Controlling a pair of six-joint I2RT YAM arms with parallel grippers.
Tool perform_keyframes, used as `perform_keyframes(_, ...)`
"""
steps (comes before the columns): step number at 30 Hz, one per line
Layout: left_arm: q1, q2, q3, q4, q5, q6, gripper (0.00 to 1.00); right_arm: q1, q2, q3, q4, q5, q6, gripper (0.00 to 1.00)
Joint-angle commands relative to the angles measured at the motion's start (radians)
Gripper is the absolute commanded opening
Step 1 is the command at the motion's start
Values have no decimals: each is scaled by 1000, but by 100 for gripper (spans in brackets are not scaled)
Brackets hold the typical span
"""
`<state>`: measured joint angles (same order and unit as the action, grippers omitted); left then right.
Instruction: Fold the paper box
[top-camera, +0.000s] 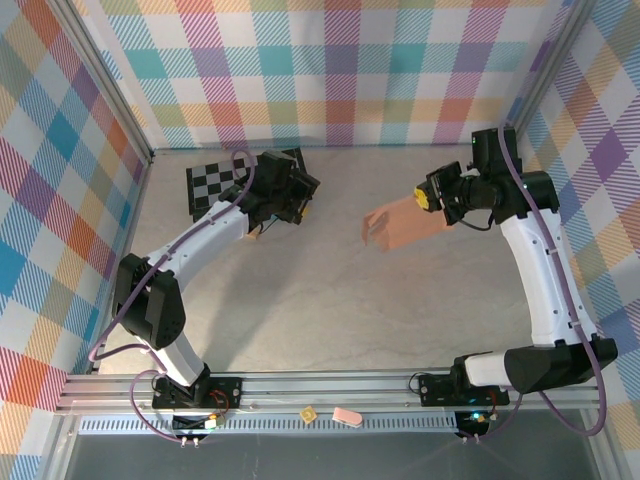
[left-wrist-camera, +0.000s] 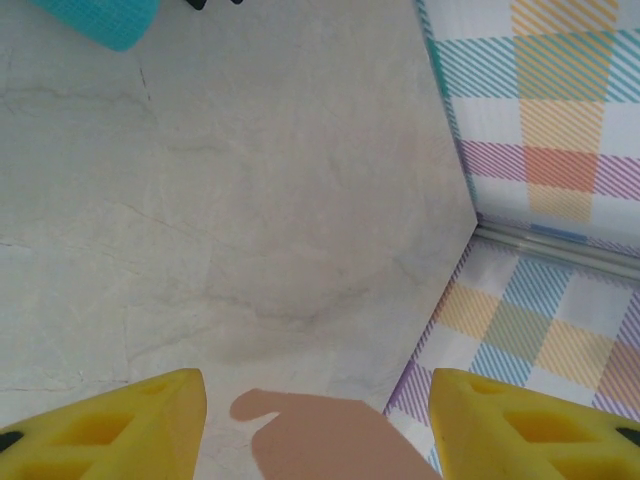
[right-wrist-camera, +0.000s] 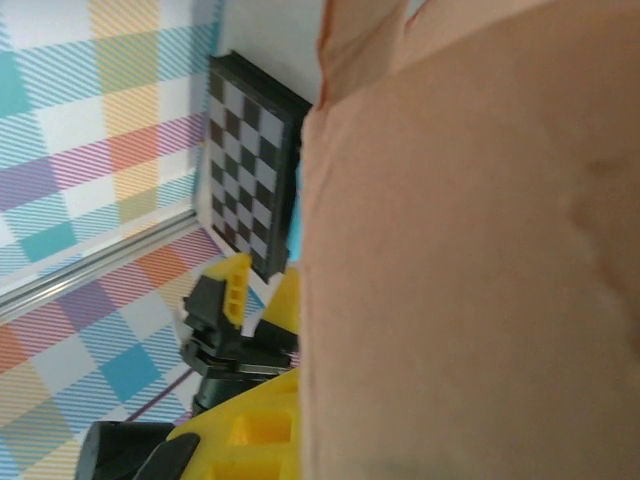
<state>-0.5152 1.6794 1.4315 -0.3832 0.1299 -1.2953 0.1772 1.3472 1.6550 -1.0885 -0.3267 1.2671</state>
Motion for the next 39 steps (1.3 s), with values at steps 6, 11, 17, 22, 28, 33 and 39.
perform_keyframes(6,3,-4,33,-127,79,183,57,13,258,20,87,-58,71,0)
perform_keyframes(11,-10,-38,20,-194,78,380,58,14,415,56,185,-85,67,0)
perform_keyframes(17,-83,-27,-10,-194,108,605,64,15,471,-12,294,-117,70,0)
perform_keyframes(22,-160,28,-13,-180,62,714,66,15,482,-43,325,-127,50,0)
perform_keyframes(28,-193,73,0,-148,-24,785,67,15,491,-56,321,-138,40,0)
perform_keyframes(33,-217,110,7,-171,-114,832,66,13,502,-54,322,-145,42,0)
perform_keyframes(39,-230,146,1,-96,-128,846,58,13,510,-55,321,-159,40,0)
